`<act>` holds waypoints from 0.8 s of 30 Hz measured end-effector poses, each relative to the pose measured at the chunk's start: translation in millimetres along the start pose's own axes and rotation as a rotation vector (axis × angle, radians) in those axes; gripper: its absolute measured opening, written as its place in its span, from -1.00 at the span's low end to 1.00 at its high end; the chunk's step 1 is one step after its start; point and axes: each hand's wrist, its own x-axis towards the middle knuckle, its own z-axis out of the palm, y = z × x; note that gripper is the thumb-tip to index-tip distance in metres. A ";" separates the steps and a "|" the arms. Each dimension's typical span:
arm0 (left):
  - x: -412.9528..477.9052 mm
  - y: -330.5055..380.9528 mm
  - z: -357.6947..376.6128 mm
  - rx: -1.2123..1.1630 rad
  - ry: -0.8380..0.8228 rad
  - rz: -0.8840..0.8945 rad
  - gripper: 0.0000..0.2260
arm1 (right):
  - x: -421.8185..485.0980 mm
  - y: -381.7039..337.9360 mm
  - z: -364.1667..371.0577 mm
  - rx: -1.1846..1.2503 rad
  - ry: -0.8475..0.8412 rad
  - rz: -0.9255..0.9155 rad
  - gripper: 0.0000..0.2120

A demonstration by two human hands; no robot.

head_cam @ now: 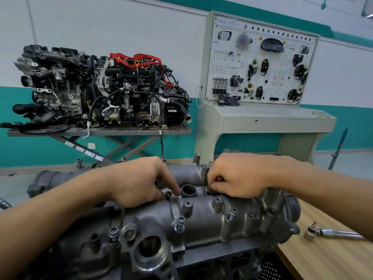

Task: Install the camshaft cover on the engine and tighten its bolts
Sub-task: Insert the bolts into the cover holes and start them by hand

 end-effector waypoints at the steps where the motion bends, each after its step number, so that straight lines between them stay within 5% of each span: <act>1: -0.6 -0.2 -1.7 -0.019 -0.010 0.001 -0.71 | -0.8 0.1 0.8 -0.001 0.007 0.020 -0.81; 6: 3.2 0.1 1.2 -0.067 0.053 -0.025 -0.83 | -4.2 -0.3 -1.3 0.123 0.094 0.020 -0.70; 10: 2.9 1.5 5.7 0.009 0.084 -0.012 -0.85 | -3.2 1.0 3.6 -0.007 0.070 0.048 -0.77; 14: 3.8 -2.6 -1.4 -0.099 0.012 -0.037 -0.67 | -3.1 0.1 3.7 -0.020 0.086 0.064 -0.76; 20: 4.5 0.1 5.0 -0.053 0.071 -0.019 -0.82 | -2.5 -0.9 4.7 -0.101 0.009 0.053 -0.70; 24: 2.1 -1.0 -2.5 -0.112 0.012 -0.023 -0.71 | -3.2 -0.1 2.7 -0.008 0.049 0.055 -0.69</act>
